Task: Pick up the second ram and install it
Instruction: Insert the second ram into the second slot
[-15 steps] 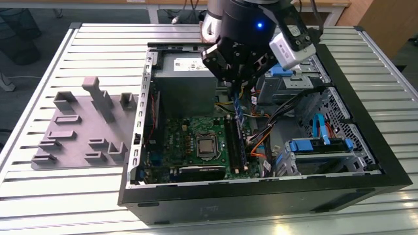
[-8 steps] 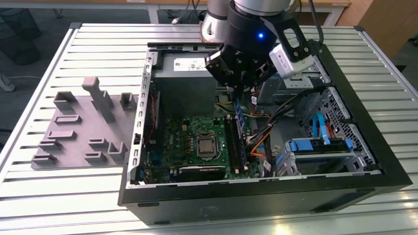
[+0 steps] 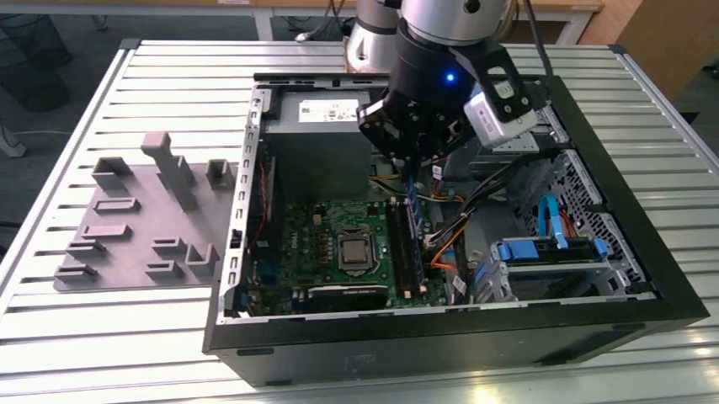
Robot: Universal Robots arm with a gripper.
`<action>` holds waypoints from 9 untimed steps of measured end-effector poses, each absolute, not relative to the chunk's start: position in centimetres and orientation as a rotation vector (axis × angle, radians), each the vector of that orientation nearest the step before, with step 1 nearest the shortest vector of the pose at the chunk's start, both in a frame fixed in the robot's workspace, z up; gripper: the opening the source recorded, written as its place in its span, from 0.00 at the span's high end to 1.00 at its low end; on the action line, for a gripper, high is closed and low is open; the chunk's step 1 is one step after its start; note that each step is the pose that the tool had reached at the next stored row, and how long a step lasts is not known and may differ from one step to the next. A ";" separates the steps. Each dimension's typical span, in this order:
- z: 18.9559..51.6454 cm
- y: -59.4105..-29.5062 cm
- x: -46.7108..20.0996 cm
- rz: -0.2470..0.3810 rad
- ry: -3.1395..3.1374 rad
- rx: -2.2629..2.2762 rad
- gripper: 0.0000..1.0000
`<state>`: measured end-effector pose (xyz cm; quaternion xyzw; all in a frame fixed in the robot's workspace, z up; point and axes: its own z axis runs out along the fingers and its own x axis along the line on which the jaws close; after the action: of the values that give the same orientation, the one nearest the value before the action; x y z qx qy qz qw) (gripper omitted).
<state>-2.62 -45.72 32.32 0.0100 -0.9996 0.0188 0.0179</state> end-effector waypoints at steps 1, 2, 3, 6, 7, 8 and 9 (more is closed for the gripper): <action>32.1 -45.7 -2.6 0.058 -3.105 0.032 0.86; 32.0 -45.7 -2.6 0.058 -3.105 0.032 0.86; 31.8 -45.7 -2.5 0.058 -3.105 0.033 0.86; 31.2 -45.7 -2.5 0.058 -3.105 0.033 0.86; 31.0 -45.7 -2.5 0.058 -3.105 0.033 0.86; 30.9 -45.7 -2.5 0.058 -3.105 0.033 0.86; 30.9 -45.7 -2.5 0.058 -3.105 0.033 0.86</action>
<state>-2.48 -45.73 30.86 0.0107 -0.9996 0.0188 0.0177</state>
